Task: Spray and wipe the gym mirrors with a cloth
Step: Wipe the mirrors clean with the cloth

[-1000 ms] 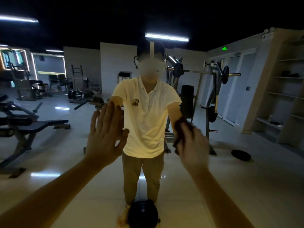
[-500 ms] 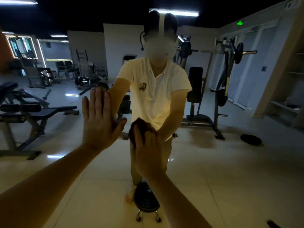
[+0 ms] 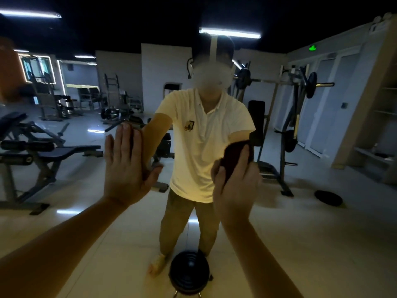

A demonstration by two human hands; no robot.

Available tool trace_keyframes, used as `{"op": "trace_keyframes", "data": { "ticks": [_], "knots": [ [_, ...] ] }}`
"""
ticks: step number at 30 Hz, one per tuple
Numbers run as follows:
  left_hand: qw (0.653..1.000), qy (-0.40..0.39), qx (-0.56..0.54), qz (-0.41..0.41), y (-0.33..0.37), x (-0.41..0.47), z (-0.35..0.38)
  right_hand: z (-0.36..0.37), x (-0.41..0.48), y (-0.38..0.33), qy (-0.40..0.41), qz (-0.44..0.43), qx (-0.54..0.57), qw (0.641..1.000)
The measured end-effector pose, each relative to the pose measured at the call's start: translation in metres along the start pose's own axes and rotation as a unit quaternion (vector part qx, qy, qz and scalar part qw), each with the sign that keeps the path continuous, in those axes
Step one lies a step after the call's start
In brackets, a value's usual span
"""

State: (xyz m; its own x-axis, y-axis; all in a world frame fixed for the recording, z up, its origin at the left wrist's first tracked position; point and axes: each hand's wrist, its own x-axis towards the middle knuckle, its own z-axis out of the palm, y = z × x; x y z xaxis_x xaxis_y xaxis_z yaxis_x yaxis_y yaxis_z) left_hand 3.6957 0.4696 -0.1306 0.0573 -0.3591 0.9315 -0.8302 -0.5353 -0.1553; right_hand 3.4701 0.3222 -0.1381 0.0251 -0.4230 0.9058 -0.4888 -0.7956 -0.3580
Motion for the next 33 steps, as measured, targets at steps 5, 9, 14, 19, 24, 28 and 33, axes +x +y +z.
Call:
{"op": "trace_keyframes", "data": {
  "ticks": [5, 9, 14, 19, 24, 28, 33],
  "knots": [
    [1.0, -0.001, -0.021, 0.002, -0.002, 0.001, 0.001, 0.042, -0.005, -0.086, -0.034, -0.147, 0.014, 0.988],
    [0.998, -0.006, -0.058, 0.036, -0.006, 0.001, 0.0, 0.046, 0.009, -0.09, -0.035, -0.27, -0.036, 0.962],
    [0.987, -0.038, -0.113, 0.109, -0.034, 0.001, -0.015, -0.007, 0.081, -0.063, 0.009, -0.161, -0.1, 0.982],
    [0.983, -0.004, -0.105, 0.153, -0.09, 0.032, -0.038, -0.024, 0.152, -0.106, 0.077, 0.04, -0.032, 0.996],
    [0.99, 0.056, -0.082, 0.104, -0.149, 0.087, -0.064, 0.029, 0.149, -0.223, 0.057, -0.063, -0.002, 0.996],
    [0.993, 0.076, -0.038, 0.084, -0.184, 0.132, -0.076, 0.053, 0.145, -0.259, 0.066, -0.227, -0.034, 0.971],
    [0.993, 0.098, -0.039, 0.045, -0.204, 0.179, -0.084, 0.006, 0.186, -0.195, 0.051, -0.221, -0.047, 0.973]
  ]
}}
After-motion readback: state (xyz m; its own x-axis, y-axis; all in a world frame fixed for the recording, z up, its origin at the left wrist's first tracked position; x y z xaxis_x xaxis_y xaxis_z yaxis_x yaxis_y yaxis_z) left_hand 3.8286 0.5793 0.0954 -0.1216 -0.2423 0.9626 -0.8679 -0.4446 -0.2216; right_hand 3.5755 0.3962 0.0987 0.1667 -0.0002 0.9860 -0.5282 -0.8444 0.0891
